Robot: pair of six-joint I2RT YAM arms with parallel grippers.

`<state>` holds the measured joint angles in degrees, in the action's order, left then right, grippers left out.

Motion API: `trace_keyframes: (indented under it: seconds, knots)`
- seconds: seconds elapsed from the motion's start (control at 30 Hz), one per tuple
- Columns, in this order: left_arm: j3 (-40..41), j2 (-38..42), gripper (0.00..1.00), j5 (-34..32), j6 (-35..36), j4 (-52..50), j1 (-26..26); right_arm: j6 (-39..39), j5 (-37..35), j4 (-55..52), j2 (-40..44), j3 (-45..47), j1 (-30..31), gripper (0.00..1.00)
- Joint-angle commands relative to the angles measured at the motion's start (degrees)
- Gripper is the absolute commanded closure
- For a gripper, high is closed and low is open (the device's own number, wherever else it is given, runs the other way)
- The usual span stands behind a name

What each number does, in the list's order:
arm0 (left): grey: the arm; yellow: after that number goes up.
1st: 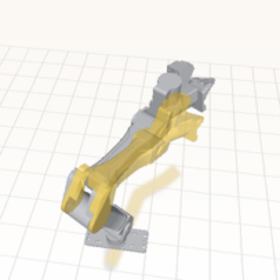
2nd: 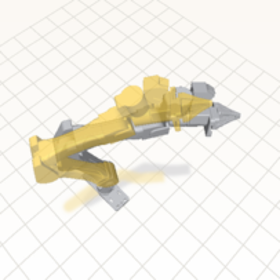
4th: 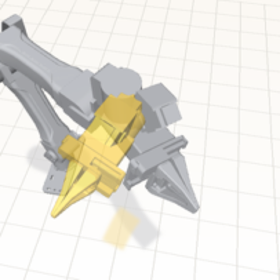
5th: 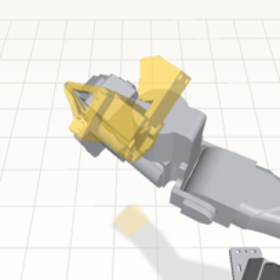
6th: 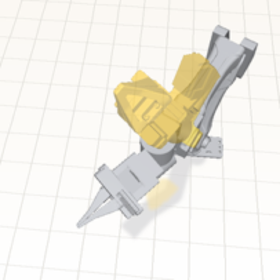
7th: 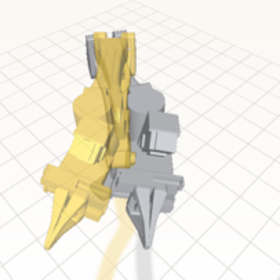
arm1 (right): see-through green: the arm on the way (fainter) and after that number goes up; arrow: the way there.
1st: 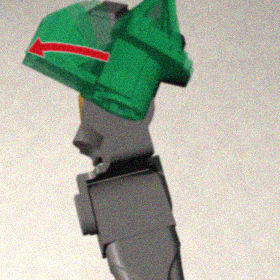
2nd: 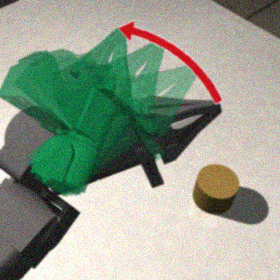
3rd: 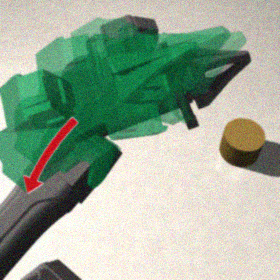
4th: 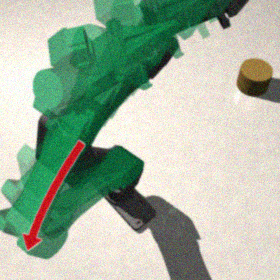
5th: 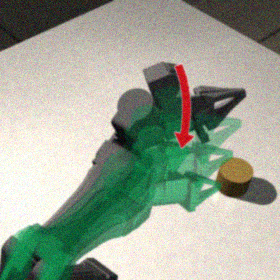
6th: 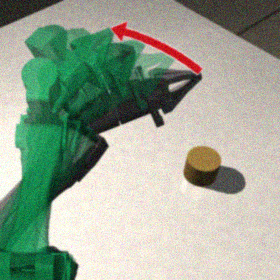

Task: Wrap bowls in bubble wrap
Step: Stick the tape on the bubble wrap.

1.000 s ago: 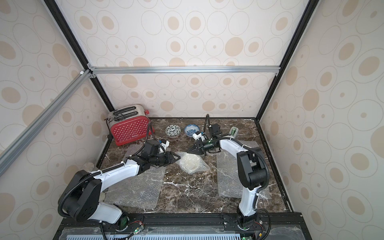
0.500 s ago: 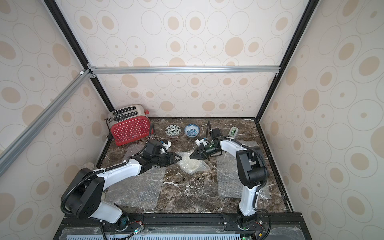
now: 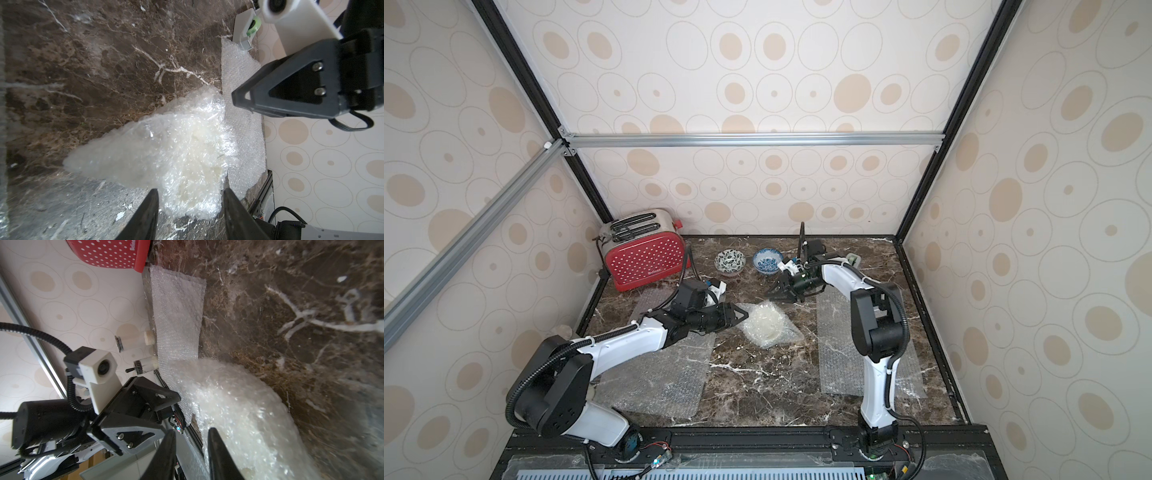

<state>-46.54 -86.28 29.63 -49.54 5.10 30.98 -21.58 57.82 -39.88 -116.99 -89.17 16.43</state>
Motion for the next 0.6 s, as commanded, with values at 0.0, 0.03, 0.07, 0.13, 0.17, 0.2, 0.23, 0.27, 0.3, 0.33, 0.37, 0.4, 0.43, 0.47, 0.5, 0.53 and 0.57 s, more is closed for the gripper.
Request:
trace_keyframes:
  seconds: [0.0, 0.03, 0.07, 0.13, 0.17, 0.2, 0.23, 0.27, 0.3, 0.33, 0.37, 0.4, 0.43, 0.47, 0.5, 0.53, 0.57]
  knots:
    - [-1.4, -0.5, 0.50, -0.6, -0.3, 0.1, 0.3, 2.3, -1.1, -3.9, -1.9, -1.9, 1.4, 0.70]
    - [-1.4, -0.6, 0.50, -0.6, -0.2, 0.1, 0.3, 1.9, -0.7, -3.3, -2.1, -2.0, 1.7, 0.70]
    - [-1.4, -0.5, 0.50, -0.6, -0.3, 0.0, 0.3, 1.5, -0.6, -2.9, -2.1, -2.0, 1.9, 0.69]
    - [-1.5, -0.5, 0.50, -0.6, -0.1, -0.1, 0.3, 1.5, 0.0, -2.9, -2.7, -2.5, 2.5, 0.69]
    - [-1.5, -0.4, 0.50, -0.6, -0.1, -0.2, 0.2, 1.7, 0.3, -3.2, -2.9, -2.7, 2.8, 0.69]
    - [-1.6, -0.4, 0.50, -0.6, -0.1, -0.3, 0.2, 1.8, 0.4, -3.3, -3.1, -2.9, 3.0, 0.70]
    - [-1.6, -0.4, 0.50, -0.6, 0.0, -0.4, 0.2, 1.9, 0.5, -3.3, -3.2, -2.9, 3.1, 0.69]
    - [-1.5, -0.4, 0.50, -0.7, -0.1, -0.4, 0.2, 2.0, 0.6, -3.4, -3.3, -2.9, 3.3, 0.69]
    - [-1.6, -0.4, 0.50, -0.7, 0.0, -0.4, 0.2, 2.0, 0.7, -3.5, -3.5, -2.9, 3.3, 0.69]
    - [-1.4, -0.4, 0.50, -0.7, -0.1, -0.4, 0.3, 2.3, 1.0, -3.8, -3.6, -3.1, 3.4, 0.69]
    - [-1.4, -0.4, 0.50, -0.7, 0.0, -0.4, 0.3, 2.5, 1.1, -3.9, -3.7, -3.2, 3.5, 0.69]
    - [-1.3, -0.4, 0.50, -0.8, -0.1, -0.3, 0.4, 2.6, 1.3, -4.0, -3.8, -3.3, 3.6, 0.69]
    - [-1.3, -0.5, 0.50, -0.8, -0.1, -0.3, 0.3, 2.7, 1.7, -4.1, -3.8, -3.4, 3.6, 0.69]
    - [-1.2, -0.5, 0.50, -0.8, -0.1, -0.2, 0.2, 2.7, 2.0, -4.1, -3.8, -3.5, 3.7, 0.69]
    - [-1.2, -0.5, 0.50, -0.8, -0.2, -0.2, 0.2, 2.7, 2.3, -4.1, -3.9, -3.7, 3.9, 0.69]
    - [-1.1, -0.4, 0.50, -0.8, -0.1, -0.1, 0.3, 2.9, 2.6, -4.3, -4.0, -3.9, 3.8, 0.69]
    - [-1.1, -0.5, 0.50, -0.8, -0.1, -0.2, 0.2, 2.9, 3.0, -4.2, -4.1, -4.0, 3.9, 0.69]
